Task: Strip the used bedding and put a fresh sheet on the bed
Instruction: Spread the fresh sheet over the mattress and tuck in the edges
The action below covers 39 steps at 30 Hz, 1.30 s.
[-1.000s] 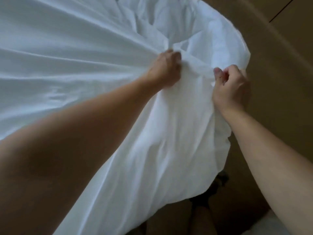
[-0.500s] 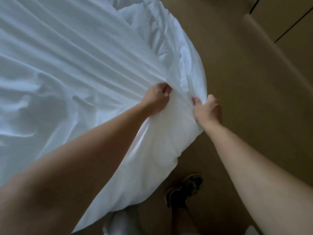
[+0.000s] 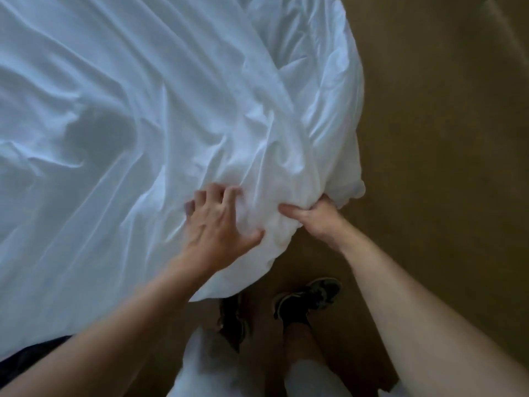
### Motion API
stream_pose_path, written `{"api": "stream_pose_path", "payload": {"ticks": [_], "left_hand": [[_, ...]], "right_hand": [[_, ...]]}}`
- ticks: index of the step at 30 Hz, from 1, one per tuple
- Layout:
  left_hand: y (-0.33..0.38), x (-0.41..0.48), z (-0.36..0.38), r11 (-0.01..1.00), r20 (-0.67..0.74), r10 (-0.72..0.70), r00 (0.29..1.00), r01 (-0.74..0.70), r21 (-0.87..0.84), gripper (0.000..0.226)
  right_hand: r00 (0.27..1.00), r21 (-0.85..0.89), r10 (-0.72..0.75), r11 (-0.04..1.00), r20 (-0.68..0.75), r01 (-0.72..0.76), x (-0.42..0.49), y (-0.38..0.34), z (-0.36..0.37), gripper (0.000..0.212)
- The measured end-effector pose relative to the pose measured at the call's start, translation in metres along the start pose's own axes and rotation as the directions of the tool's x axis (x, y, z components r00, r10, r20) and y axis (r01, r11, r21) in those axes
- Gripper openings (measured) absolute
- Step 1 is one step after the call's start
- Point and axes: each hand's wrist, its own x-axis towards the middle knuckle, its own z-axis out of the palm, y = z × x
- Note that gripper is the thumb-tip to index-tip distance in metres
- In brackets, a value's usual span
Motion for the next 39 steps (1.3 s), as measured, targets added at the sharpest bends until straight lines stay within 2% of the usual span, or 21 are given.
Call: {"api": "stream_pose_path", "payload": {"ticks": [2,4,6,8,9,11,12,14,16,18,19,20,22,24,26,28,30,32,33,36,39], "left_hand": [[-0.018,-0.027,0.016,0.994,-0.014,-0.094,0.995,0.095,0.058,0.102],[-0.031,-0.039,0.026,0.987,-0.059,-0.148,0.987,0.151,0.049,0.1],[-0.044,-0.034,0.025,0.993,-0.077,-0.12,0.99,0.12,-0.013,0.079],[-0.064,-0.012,0.015,0.986,-0.045,-0.078,0.996,0.07,-0.149,0.055],[-0.079,0.004,0.005,0.967,-0.021,-0.071,0.997,0.063,-0.248,0.048],[-0.112,0.033,-0.018,0.883,0.001,-0.136,0.991,0.122,-0.454,0.037],[-0.128,0.043,-0.025,0.816,0.004,-0.208,0.978,0.175,-0.551,0.033],[-0.15,0.055,-0.029,0.653,0.036,-0.34,0.94,0.264,-0.71,0.035],[-0.161,0.055,-0.024,0.578,0.062,-0.366,0.929,0.278,-0.767,0.037],[-0.162,0.049,-0.016,0.579,0.064,-0.332,0.941,0.257,-0.774,0.035],[-0.161,0.045,-0.013,0.586,0.068,-0.329,0.942,0.26,-0.767,0.038],[-0.16,0.041,-0.011,0.587,0.078,-0.328,0.941,0.268,-0.763,0.042],[-0.16,0.034,-0.009,0.588,0.104,-0.305,0.947,0.273,-0.761,0.045],[-0.162,0.022,-0.004,0.6,0.144,-0.219,0.965,0.25,-0.76,0.049],[-0.165,0.006,-0.002,0.638,0.157,-0.093,0.983,0.18,-0.748,0.064],[-0.166,-0.01,0.0,0.639,0.176,-0.031,0.984,0.155,-0.753,0.076],[-0.16,-0.024,0.007,0.611,0.215,0.008,0.977,0.165,-0.774,0.076],[-0.151,-0.038,0.019,0.564,0.31,0.026,0.95,0.242,-0.79,0.064],[-0.146,-0.043,0.025,0.551,0.37,0.026,0.929,0.296,-0.781,0.055],[-0.131,-0.053,0.039,0.676,0.472,0.082,0.878,0.299,-0.673,0.031],[-0.125,-0.05,0.036,0.868,0.487,0.162,0.858,0.111,-0.484,0.027]], "right_hand": [[0.99,-0.104,-0.086,0.992,-0.116,0.074,0.0,0.003,0.008,0.022],[0.956,-0.165,-0.173,0.977,-0.238,0.136,-0.002,0.003,0.018,0.017],[0.894,-0.18,-0.264,0.961,-0.361,0.211,-0.005,-0.002,0.033,0.02],[0.864,-0.037,-0.261,0.962,-0.432,0.272,-0.006,-0.009,0.046,0.015],[0.9,0.17,-0.192,0.946,-0.392,0.276,-0.007,-0.015,0.052,0.016],[0.983,0.521,-0.05,0.843,-0.174,0.135,-0.005,-0.017,0.063,0.032],[0.995,0.52,0.028,0.854,-0.095,0.026,-0.004,-0.015,0.07,0.045],[0.981,0.282,0.192,0.942,-0.016,-0.18,-0.003,-0.002,0.094,0.061],[0.945,0.1,0.283,0.948,0.163,-0.301,-0.014,0.01,0.128,0.068],[0.903,0.087,0.295,0.938,0.312,-0.336,-0.024,0.012,0.157,0.075],[0.906,0.095,0.277,0.942,0.32,-0.322,-0.027,0.013,0.167,0.074],[0.931,0.09,0.24,0.958,0.274,-0.273,-0.029,0.013,0.173,0.068],[0.988,0.003,0.13,0.991,0.086,-0.131,-0.035,0.015,0.178,0.047],[0.998,-0.178,0.023,0.983,-0.064,-0.034,-0.046,0.022,0.173,0.028],[0.989,-0.242,-0.052,0.97,-0.139,0.017,-0.068,0.034,0.159,0.023],[0.98,-0.115,0.015,0.993,-0.199,-0.038,-0.096,0.054,0.139,0.019],[0.963,-0.003,0.181,0.983,-0.202,-0.186,-0.123,0.075,0.128,0.017],[0.946,-0.074,0.268,0.956,-0.18,-0.284,-0.134,0.087,0.128,0.019],[0.953,-0.138,0.248,0.952,-0.172,-0.272,-0.133,0.087,0.128,0.016],[0.966,-0.198,0.154,0.96,-0.208,-0.195,-0.129,0.08,0.128,0.013],[0.954,-0.157,0.231,0.952,-0.189,-0.262,-0.139,0.088,0.13,0.021]]}}
